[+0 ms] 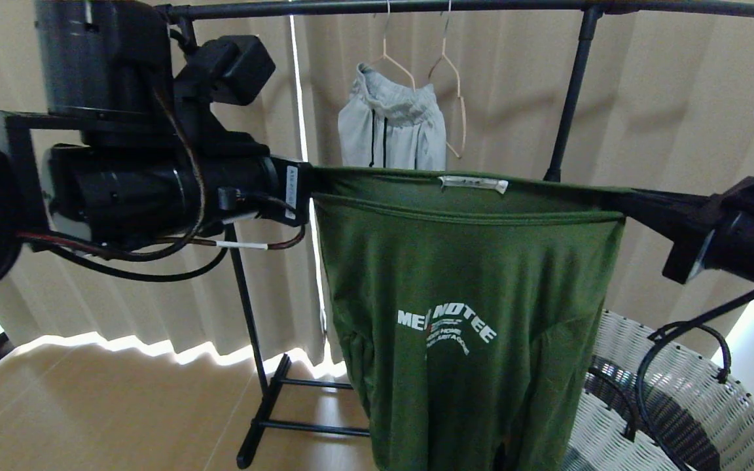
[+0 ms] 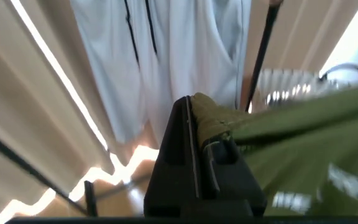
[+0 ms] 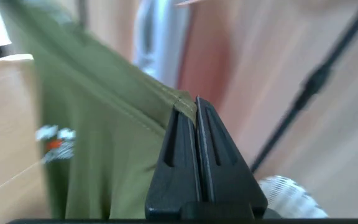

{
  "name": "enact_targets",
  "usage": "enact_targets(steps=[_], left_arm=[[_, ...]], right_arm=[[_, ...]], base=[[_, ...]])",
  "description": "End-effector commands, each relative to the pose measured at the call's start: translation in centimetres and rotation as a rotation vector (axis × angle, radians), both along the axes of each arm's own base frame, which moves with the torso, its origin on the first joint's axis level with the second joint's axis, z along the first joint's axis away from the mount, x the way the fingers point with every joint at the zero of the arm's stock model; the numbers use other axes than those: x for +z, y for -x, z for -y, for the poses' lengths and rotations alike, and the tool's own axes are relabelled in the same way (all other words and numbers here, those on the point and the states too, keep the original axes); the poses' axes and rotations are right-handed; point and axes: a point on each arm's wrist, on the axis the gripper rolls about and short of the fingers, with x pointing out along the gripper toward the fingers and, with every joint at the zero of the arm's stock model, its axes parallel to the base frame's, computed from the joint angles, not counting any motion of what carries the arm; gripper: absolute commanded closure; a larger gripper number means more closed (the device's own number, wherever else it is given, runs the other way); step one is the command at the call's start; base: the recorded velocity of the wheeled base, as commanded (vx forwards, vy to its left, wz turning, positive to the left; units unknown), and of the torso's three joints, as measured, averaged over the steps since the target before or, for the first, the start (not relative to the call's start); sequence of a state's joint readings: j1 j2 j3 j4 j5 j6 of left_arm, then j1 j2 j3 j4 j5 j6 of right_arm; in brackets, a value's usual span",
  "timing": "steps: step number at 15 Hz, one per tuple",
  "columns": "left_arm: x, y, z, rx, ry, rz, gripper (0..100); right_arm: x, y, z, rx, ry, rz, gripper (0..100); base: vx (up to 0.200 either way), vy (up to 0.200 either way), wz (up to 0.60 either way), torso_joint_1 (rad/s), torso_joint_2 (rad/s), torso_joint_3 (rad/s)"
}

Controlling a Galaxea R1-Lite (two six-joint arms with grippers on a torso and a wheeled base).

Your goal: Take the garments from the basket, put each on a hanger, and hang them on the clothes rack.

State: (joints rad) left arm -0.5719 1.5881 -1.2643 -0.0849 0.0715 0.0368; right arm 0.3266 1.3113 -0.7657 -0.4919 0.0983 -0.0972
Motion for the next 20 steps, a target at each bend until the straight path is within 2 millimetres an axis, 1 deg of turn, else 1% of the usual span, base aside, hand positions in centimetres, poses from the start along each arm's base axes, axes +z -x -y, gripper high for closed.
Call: enact_targets(steps=[1, 3, 4, 5, 7, 8, 9, 10, 11, 13, 15, 16, 18, 19, 20], left_arm=[[1.8, 4.2, -2.5, -0.021, 0.008, 0.006, 100], [2.8, 7.2, -3.6, -0.177, 0.041, -0.024, 100], [3.0, 7.8, -3.9, -0.211, 0.051, -0.033, 100], [3.4, 9.5, -4.7, -0.296, 0.078, -0.065, 100], [3.4, 10.4, -4.6, -0.347, 0.093, -0.077, 100], [3.4, 10.4, -4.6, -0.347, 0.093, -0.077, 100], [3.6, 11.1, -4.2, -0.384, 0.101, -0.069, 100], [3.6, 11.0, -4.2, -0.384, 0.1, -0.072, 100], [3.5, 11.0, -4.1, -0.381, 0.096, -0.074, 100], [3.2, 10.8, -4.2, -0.372, 0.092, -0.078, 100], [3.3, 10.5, -4.2, -0.355, 0.091, -0.078, 100], [3.3, 9.7, -4.4, -0.313, 0.087, -0.075, 100], [3.3, 7.2, -4.2, -0.2, 0.063, -0.07, 100], [3.3, 7.2, -4.2, -0.2, 0.063, -0.07, 100], [3.1, 5.4, -3.3, -0.132, 0.047, -0.038, 100]], right_arm=[[-1.2, -3.3, -1.1, -0.031, 0.001, 0.004, 100], [-1.4, -5.2, -1.8, -0.026, -0.017, 0.046, 100], [-1.4, -5.6, -2.0, -0.025, -0.02, 0.054, 100], [-1.4, -6.7, -2.5, -0.018, -0.039, 0.085, 100], [-1.1, -7.9, -2.9, -0.018, -0.063, 0.104, 100], [-1.1, -7.9, -2.9, -0.018, -0.063, 0.104, 100], [-1.0, -8.3, -3.8, 0.006, -0.081, 0.101, 100], [-1.1, -8.1, -4.3, 0.02, -0.081, 0.099, 100], [-1.1, -8.1, -4.3, 0.022, -0.081, 0.097, 100], [-1.1, -7.9, -4.2, 0.019, -0.079, 0.097, 100], [-0.6, -7.0, -3.8, 0.0, -0.08, 0.112, 100], [0.2, -6.1, -3.4, -0.002, -0.084, 0.127, 100], [1.2, -4.6, -2.4, -0.02, -0.053, 0.119, 100], [1.2, -4.6, -2.4, -0.02, -0.053, 0.119, 100], [1.9, -3.2, -1.6, -0.026, -0.032, 0.094, 100]], base=[[0.0, 0.0, 0.0, 0.0, 0.0, 0.0], [0.0, 0.0, 0.0, 0.0, 0.0, 0.0], [0.0, 0.0, 0.0, 0.0, 0.0, 0.0], [0.0, 0.0, 0.0, 0.0, 0.0, 0.0], [0.0, 0.0, 0.0, 0.0, 0.0, 0.0], [0.0, 0.0, 0.0, 0.0, 0.0, 0.0], [0.0, 0.0, 0.0, 0.0, 0.0, 0.0], [0.0, 0.0, 0.0, 0.0, 0.0, 0.0], [0.0, 0.0, 0.0, 0.0, 0.0, 0.0], [0.0, 0.0, 0.0, 0.0, 0.0, 0.0], [0.0, 0.0, 0.0, 0.0, 0.0, 0.0], [0.0, 0.0, 0.0, 0.0, 0.0, 0.0], [0.0, 0.0, 0.0, 0.0, 0.0, 0.0], [0.0, 0.0, 0.0, 0.0, 0.0, 0.0], [0.0, 0.0, 0.0, 0.0, 0.0, 0.0]])
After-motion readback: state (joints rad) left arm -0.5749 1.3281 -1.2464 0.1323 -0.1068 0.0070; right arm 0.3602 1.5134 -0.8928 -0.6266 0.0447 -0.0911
